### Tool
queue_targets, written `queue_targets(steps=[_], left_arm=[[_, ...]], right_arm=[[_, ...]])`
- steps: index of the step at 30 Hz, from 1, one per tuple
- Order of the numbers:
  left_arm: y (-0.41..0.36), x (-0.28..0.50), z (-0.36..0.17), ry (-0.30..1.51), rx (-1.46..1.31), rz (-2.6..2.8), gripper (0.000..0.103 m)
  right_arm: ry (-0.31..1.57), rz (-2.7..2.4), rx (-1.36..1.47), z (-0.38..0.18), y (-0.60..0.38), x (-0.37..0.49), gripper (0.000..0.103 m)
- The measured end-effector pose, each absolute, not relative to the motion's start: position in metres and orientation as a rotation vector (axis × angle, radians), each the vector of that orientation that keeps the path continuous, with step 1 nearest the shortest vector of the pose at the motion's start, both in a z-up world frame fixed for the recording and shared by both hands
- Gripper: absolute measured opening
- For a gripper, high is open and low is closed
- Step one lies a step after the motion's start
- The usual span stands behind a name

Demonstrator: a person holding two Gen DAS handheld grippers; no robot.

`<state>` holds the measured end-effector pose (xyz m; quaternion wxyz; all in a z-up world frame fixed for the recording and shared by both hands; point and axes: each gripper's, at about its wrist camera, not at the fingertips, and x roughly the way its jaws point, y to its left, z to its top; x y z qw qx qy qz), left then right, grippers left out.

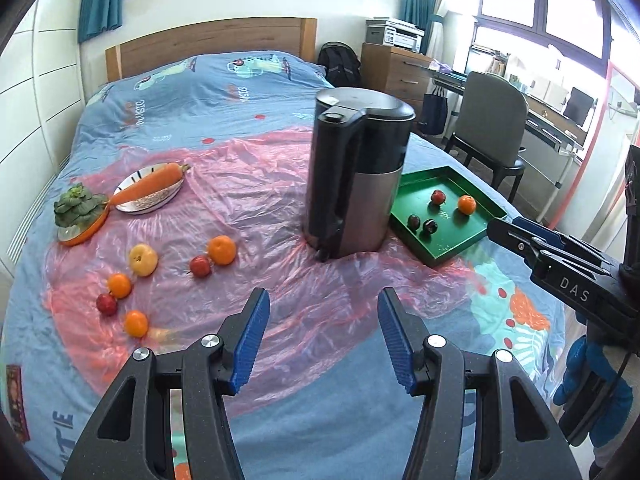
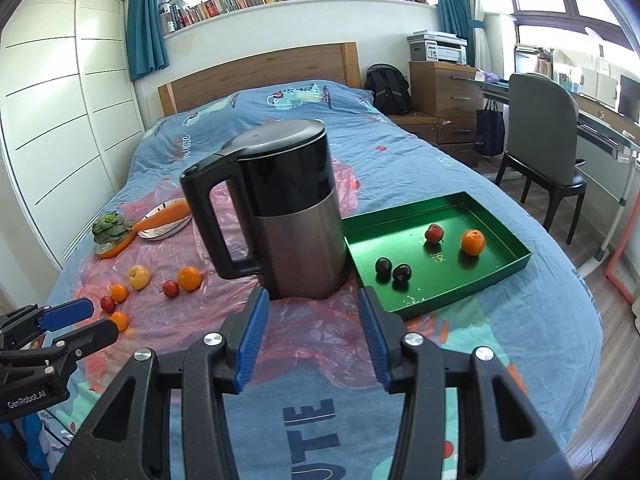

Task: Organize fruits
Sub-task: 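Withdraw both open tools from the green tray back toward the fruits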

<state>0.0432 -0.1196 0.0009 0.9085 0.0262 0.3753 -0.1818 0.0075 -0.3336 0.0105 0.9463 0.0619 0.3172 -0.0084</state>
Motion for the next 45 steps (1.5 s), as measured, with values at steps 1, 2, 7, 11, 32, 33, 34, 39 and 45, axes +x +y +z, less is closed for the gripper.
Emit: queue_targets(steps=[1,2,7,11,32,33,34,39,45], left_arm=[[-0.111,0.042,0.0,0.774,0.048,-0.363,0.05],[-0.104,0.04,-0.002,0.774,0.041,-0.35,0.05],[-0.065,0.03,-0.012,0.778,0.017,-0.281,0.05],[-0.036,0.024,-0.02,0.785,0.004,-0.227,0.05],[0.084,0.048,-0.076,0.831,-0.04,-0.001,0.05],[0.088,0.053,-0.079,0.837,-0.041,0.006,0.05],[0.093,0.059,-0.083,0.844,-0.043,0.013,0.05],[0.112,0.089,-0.102,0.883,-0.073,0.034,0.05],[0.124,0.128,-0.121,0.917,-0.09,0.039,0.05]], right_arm=[[0.648,-0.006,0.122,0.011,-0.326,0.006,0.053],[0.651,0.005,0.118,0.01,-0.319,0.005,0.053],[0.664,0.062,0.091,0.009,-0.283,0.001,0.053],[0.673,0.108,0.065,0.008,-0.258,0.0,0.053],[0.769,0.327,0.003,-0.04,-0.142,0.06,0.053],[0.775,0.333,0.009,-0.045,-0.139,0.066,0.053],[0.782,0.338,0.013,-0.049,-0.135,0.073,0.053],[0.825,0.365,0.027,-0.072,-0.118,0.11,0.053],[0.87,0.383,0.054,-0.101,-0.101,0.154,0.053]])
